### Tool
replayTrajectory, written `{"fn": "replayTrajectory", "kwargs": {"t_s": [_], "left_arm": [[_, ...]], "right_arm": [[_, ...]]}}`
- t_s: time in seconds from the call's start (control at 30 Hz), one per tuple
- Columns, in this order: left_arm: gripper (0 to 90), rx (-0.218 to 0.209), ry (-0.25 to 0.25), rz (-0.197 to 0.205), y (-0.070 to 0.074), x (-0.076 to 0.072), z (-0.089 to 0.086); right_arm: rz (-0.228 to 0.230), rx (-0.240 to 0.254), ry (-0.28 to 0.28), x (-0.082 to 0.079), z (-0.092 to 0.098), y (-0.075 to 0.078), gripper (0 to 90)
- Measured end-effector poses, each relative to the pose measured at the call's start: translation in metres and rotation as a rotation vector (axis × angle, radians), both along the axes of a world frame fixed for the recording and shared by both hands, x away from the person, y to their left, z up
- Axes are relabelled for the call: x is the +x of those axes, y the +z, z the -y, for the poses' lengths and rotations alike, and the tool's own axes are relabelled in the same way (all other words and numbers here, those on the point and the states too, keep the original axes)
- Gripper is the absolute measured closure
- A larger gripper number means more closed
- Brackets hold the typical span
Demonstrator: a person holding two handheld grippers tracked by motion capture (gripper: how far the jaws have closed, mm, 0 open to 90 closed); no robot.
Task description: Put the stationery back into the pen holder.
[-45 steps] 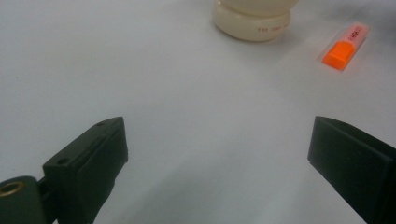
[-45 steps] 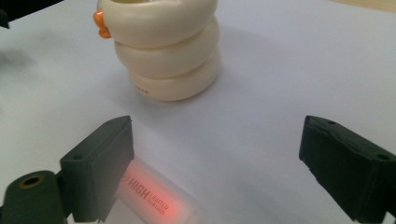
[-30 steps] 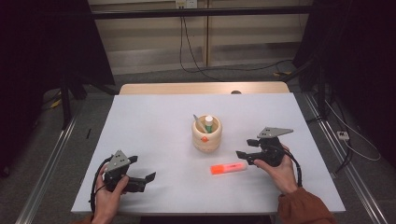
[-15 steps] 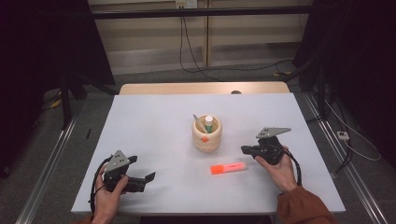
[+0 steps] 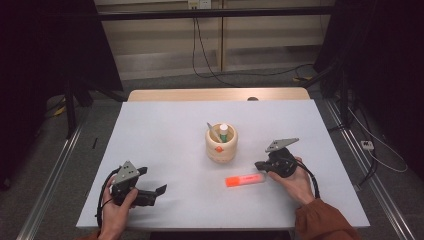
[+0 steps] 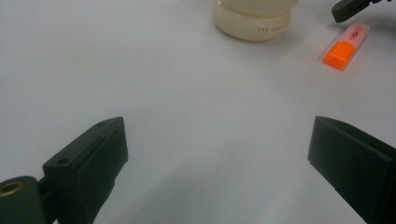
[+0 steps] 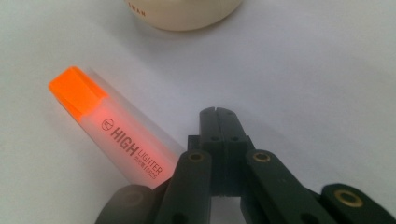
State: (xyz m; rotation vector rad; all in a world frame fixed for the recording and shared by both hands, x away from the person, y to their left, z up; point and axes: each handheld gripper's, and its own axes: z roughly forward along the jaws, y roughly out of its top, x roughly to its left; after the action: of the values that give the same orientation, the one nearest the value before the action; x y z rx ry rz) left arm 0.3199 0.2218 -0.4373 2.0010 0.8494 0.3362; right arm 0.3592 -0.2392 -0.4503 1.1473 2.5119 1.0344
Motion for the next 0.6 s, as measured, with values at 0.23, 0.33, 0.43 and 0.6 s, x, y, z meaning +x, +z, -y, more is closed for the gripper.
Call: {"fn": "replayTrajectory", "kwargs": {"t_s": [0.23, 0.33, 0.43, 0.6], "left_arm": [[4.7, 0.001, 0.004, 0.003, -0.0001, -0.0004, 0.0001], [4.7, 0.003, 0.004, 0.002, 0.0002, -0.0005, -0.0002], [4.7, 0.004, 0.001, -0.001, 0.0002, 0.0000, -0.0007], [4.7, 0.000, 0.001, 0.000, 0.0003, -0.0002, -0.0008]], "right_arm": [[-0.056, 0.023, -0.008, 0.0026, 0.0030, -0.0062, 90.0], [-0.049, 0.021, 0.006, 0.0026, 0.0034, -0.0066, 90.0], [-0.030, -0.003, 0.014, 0.0010, 0.0014, -0.0060, 90.0], [-0.003, -0.049, 0.011, -0.0036, -0.0041, -0.0039, 90.0]]}}
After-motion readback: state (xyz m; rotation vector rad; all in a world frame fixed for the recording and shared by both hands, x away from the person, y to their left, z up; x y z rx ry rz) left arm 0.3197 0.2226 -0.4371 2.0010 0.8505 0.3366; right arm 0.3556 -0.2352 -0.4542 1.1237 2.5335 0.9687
